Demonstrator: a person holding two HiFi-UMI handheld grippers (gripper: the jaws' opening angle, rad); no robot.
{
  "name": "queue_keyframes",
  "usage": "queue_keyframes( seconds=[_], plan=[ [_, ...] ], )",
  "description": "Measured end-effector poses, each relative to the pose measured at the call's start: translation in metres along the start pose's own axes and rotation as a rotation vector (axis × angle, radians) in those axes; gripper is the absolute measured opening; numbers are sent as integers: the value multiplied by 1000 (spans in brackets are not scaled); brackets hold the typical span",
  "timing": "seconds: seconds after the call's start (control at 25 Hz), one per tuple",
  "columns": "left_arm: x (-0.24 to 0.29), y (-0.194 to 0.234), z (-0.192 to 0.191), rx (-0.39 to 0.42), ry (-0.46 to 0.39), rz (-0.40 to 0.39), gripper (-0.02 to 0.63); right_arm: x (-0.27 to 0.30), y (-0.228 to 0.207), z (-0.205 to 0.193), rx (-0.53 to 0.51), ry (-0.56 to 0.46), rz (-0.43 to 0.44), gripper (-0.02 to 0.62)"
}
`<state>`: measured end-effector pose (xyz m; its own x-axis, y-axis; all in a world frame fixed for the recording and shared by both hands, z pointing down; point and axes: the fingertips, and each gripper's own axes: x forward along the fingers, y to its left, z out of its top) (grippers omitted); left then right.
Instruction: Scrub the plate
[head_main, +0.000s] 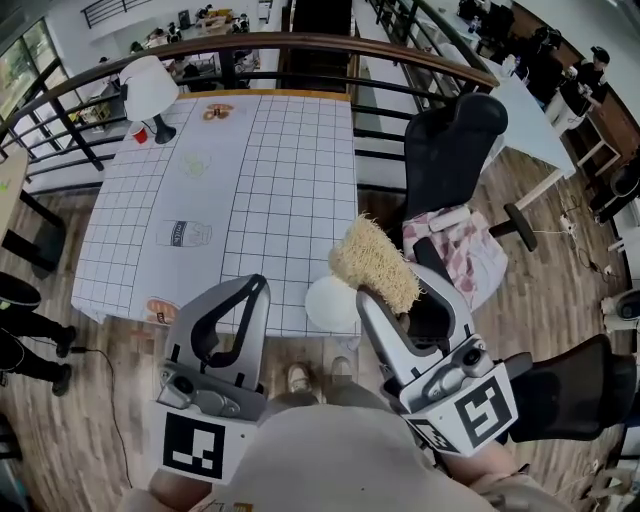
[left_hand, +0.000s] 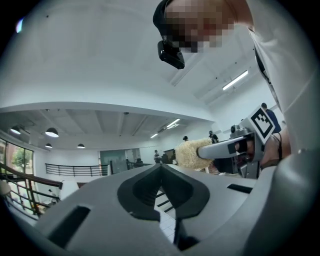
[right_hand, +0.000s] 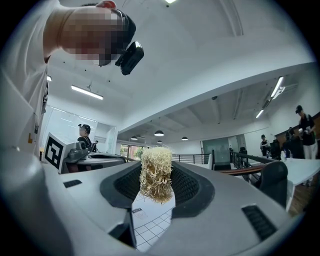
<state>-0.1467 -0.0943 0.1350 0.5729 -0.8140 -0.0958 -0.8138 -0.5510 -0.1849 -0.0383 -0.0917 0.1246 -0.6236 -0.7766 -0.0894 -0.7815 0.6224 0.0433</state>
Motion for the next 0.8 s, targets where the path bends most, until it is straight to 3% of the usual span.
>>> queue_keyframes(
  seconds=[0.12, 0.48, 0.64, 0.8],
  plan=[
    [1, 10, -14, -58, 51, 68, 12, -1, -5, -12, 15, 30, 7, 158],
    [37, -8, -88, -200, 283, 2, 15, 7, -33, -65, 58, 142, 33, 158],
    [49, -14, -119, -226, 331, -4, 17, 15, -48, -101, 67, 196, 39, 158],
    [62, -20, -160, -231, 391, -19, 83, 22, -59, -142, 88, 264, 49, 158]
  ],
)
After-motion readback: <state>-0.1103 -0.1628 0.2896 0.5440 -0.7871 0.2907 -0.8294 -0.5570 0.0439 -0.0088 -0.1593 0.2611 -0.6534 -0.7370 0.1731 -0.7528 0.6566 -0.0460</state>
